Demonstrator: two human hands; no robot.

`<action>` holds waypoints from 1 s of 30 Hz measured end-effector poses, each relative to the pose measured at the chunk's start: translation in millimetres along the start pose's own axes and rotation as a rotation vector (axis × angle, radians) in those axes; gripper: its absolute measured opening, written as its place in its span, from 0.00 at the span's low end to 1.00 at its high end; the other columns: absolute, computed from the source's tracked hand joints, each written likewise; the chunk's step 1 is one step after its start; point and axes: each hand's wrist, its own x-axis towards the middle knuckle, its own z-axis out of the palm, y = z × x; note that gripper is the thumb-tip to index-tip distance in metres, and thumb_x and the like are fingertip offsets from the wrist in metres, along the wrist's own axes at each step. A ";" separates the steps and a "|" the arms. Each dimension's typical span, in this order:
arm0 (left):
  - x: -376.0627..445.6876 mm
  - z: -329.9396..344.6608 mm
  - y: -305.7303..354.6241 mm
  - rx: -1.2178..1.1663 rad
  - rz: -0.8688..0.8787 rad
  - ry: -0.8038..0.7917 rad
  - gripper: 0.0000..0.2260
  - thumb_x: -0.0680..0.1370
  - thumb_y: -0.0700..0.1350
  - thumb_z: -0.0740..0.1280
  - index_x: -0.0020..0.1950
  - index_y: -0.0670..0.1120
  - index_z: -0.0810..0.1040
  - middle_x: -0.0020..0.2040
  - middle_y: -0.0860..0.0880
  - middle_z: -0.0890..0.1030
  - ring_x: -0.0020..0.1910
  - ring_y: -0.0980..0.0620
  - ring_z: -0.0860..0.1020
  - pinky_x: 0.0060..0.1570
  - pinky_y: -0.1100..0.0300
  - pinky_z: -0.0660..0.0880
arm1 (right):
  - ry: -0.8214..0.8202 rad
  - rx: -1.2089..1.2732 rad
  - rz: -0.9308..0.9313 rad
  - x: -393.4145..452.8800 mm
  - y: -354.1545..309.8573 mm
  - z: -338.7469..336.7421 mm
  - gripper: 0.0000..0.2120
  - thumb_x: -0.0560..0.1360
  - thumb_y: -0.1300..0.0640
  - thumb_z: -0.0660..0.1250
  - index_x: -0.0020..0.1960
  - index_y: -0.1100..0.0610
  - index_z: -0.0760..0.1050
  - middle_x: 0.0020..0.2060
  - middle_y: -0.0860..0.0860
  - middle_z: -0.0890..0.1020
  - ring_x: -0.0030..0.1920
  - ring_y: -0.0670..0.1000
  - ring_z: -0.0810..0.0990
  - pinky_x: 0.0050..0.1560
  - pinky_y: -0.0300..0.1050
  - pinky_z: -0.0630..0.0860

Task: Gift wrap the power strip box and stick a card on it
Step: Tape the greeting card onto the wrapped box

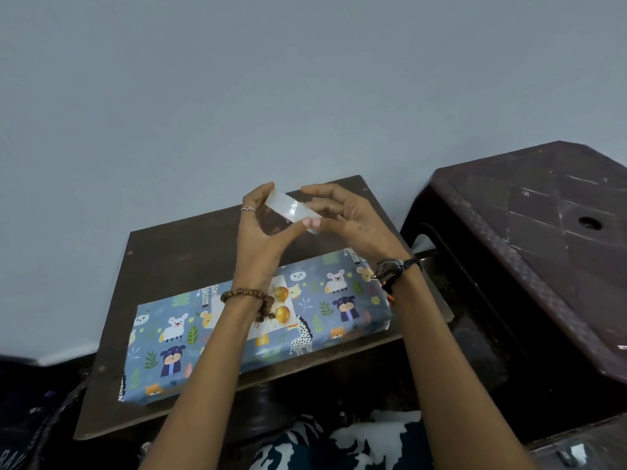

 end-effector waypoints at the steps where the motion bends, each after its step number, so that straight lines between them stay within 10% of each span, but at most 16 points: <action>1: -1.2 5.8 4.3 0.001 0.038 0.002 0.31 0.62 0.46 0.76 0.62 0.53 0.68 0.65 0.49 0.70 0.65 0.53 0.70 0.57 0.61 0.75 | 0.021 -0.001 -0.011 -4.2 -1.4 -3.0 0.21 0.74 0.68 0.66 0.65 0.62 0.69 0.51 0.50 0.79 0.50 0.39 0.78 0.44 0.21 0.70; 7: -2.2 49.9 25.6 -0.113 0.159 -0.034 0.33 0.63 0.38 0.73 0.64 0.50 0.64 0.64 0.45 0.64 0.64 0.49 0.72 0.50 0.70 0.75 | 0.243 0.204 0.064 -24.9 -5.4 -27.5 0.29 0.74 0.64 0.68 0.72 0.58 0.61 0.69 0.54 0.68 0.66 0.50 0.70 0.66 0.48 0.70; 11: 5.4 83.0 26.6 -0.046 0.150 -0.183 0.36 0.63 0.40 0.78 0.64 0.53 0.63 0.63 0.45 0.66 0.64 0.45 0.73 0.61 0.57 0.74 | 0.352 0.284 0.041 -42.0 -9.9 -57.7 0.32 0.75 0.70 0.63 0.74 0.58 0.56 0.70 0.52 0.66 0.63 0.48 0.70 0.48 0.31 0.75; 16: 21.9 148.4 25.2 0.202 0.126 -0.332 0.37 0.60 0.47 0.79 0.65 0.50 0.66 0.61 0.56 0.69 0.64 0.56 0.70 0.60 0.64 0.65 | 0.663 0.088 -0.079 -59.8 -1.5 -96.7 0.38 0.71 0.67 0.63 0.76 0.53 0.49 0.73 0.50 0.56 0.70 0.46 0.60 0.65 0.42 0.66; 20: 28.5 205.0 24.0 0.305 0.083 -0.475 0.28 0.66 0.41 0.77 0.62 0.51 0.71 0.70 0.58 0.60 0.65 0.58 0.66 0.61 0.68 0.61 | 0.854 -0.050 -0.104 -65.7 6.5 -130.0 0.40 0.69 0.69 0.61 0.75 0.51 0.48 0.70 0.52 0.57 0.63 0.41 0.63 0.55 0.31 0.66; 23: 37.4 229.0 14.6 0.370 0.031 -0.503 0.35 0.67 0.41 0.76 0.70 0.40 0.65 0.56 0.73 0.61 0.64 0.59 0.65 0.53 0.75 0.59 | 0.861 -0.062 -0.081 -63.8 16.3 -148.3 0.41 0.67 0.71 0.59 0.74 0.50 0.48 0.70 0.54 0.62 0.68 0.50 0.64 0.58 0.38 0.64; 30: 44.0 236.4 3.5 0.416 -0.047 -0.489 0.40 0.69 0.38 0.74 0.73 0.46 0.54 0.66 0.49 0.74 0.68 0.52 0.66 0.57 0.66 0.60 | 0.745 -0.144 0.078 -62.0 30.0 -162.9 0.41 0.70 0.68 0.57 0.76 0.48 0.41 0.71 0.54 0.65 0.67 0.49 0.67 0.63 0.43 0.67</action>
